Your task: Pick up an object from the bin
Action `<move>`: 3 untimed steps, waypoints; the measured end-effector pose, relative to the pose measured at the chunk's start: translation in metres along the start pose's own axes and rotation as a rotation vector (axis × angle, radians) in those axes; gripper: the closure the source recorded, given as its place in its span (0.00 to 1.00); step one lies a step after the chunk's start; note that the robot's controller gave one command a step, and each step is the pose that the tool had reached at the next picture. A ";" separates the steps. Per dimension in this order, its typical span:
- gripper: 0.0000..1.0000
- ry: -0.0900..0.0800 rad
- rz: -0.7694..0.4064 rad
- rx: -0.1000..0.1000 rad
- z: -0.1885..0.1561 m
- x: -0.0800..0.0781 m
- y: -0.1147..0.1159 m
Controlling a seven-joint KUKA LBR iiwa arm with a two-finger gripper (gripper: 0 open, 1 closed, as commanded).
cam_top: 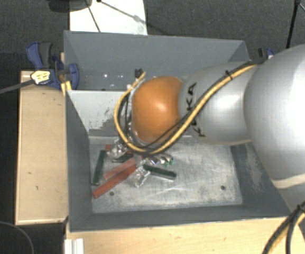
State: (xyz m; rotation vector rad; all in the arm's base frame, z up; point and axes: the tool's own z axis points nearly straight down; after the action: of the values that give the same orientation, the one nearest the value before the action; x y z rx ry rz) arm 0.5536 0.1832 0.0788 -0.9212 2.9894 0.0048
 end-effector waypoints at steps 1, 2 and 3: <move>1.00 0.000 0.098 0.001 0.004 -0.005 0.016; 1.00 0.000 0.099 0.000 0.004 -0.005 0.016; 1.00 0.008 0.099 -0.001 0.001 -0.003 0.016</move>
Offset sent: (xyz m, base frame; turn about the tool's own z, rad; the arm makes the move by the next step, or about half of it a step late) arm 0.0000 0.0000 0.0000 0.0000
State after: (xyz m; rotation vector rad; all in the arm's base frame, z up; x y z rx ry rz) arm 0.5470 0.1980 0.0779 -0.7732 3.0390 0.0034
